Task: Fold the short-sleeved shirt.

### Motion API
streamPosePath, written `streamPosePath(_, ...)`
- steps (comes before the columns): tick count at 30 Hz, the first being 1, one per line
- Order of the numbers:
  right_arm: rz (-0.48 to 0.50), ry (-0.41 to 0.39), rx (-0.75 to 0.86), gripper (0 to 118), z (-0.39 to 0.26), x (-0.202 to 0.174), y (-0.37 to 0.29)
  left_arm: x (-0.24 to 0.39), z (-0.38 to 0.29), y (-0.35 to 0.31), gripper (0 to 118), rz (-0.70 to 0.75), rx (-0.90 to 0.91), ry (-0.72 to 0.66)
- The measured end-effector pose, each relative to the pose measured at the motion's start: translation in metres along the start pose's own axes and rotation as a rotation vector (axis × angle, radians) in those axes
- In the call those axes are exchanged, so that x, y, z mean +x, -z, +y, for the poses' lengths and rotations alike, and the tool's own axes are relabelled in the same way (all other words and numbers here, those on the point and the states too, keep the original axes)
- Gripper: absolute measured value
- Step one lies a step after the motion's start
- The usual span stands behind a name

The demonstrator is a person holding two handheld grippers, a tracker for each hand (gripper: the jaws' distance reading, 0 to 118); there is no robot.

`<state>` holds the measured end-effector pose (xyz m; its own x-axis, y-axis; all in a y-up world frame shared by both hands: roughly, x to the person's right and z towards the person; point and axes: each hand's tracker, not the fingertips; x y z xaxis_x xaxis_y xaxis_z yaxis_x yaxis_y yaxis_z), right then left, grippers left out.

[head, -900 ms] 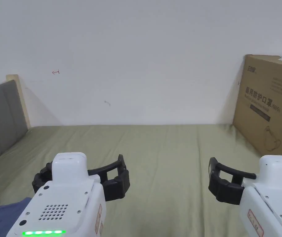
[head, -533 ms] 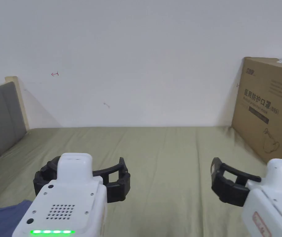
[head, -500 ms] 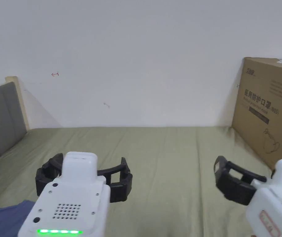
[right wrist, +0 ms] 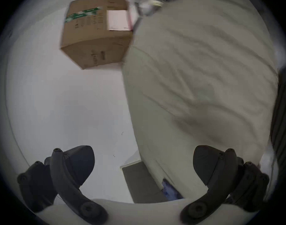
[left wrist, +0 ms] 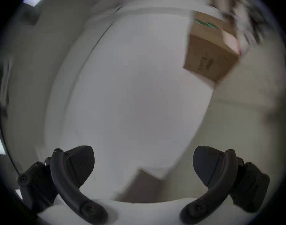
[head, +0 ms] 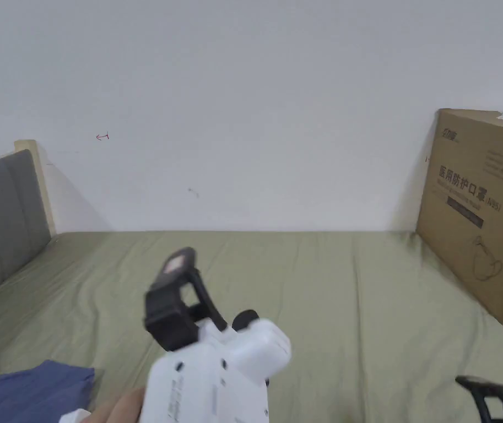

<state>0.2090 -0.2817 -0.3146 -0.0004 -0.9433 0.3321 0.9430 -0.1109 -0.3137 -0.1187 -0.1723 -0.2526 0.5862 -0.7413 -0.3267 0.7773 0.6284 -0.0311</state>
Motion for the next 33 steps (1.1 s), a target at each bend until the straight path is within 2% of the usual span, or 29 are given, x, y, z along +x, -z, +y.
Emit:
streamPosePath(1,0.047,-0.081,0.027,118,0.002,-0.017,-0.003,-0.025,0.009,0.004,118,-0.018,-0.053,-0.144)
streamPosePath(3,0.142,-0.291,0.082,118,-0.001,-0.055,-0.010,-0.056,0.006,0.012,118,-0.069,-0.132,-0.420)
streamPosePath(5,0.201,-0.536,0.157,118,-0.012,-0.088,-0.022,-0.074,-0.014,0.024,118,-0.107,-0.173,-0.667)
streamPosePath(7,0.226,-0.856,0.270,118,-0.033,-0.120,-0.034,-0.087,-0.030,0.024,118,-0.094,-0.165,-0.840)
streamPosePath(11,0.149,-1.480,0.446,118,-0.092,-0.138,-0.037,-0.089,-0.044,0.019,118,-0.040,-0.165,-0.896)
streamPosePath(14,0.099,-1.783,0.479,118,-0.120,-0.123,-0.028,-0.082,-0.046,0.018,118,-0.034,-0.185,-0.851)
streamPosePath(15,0.092,-1.826,0.476,118,-0.127,-0.116,-0.025,-0.080,-0.047,0.018,118,-0.040,-0.188,-0.831)
streamPosePath(17,0.098,-1.857,0.460,118,-0.135,-0.105,-0.022,-0.074,-0.048,0.016,118,-0.054,-0.183,-0.800)
streamPosePath(24,0.079,-1.707,0.377,118,-0.129,-0.093,-0.017,-0.057,-0.053,0.009,118,-0.071,-0.155,-0.769)
streamPosePath(27,0.065,-1.652,0.391,118,-0.126,-0.095,-0.017,-0.056,-0.054,0.008,118,-0.080,-0.159,-0.792)
streamPosePath(33,0.070,-1.638,0.381,118,-0.124,-0.100,-0.017,-0.056,-0.055,0.010,118,-0.086,-0.167,-0.818)
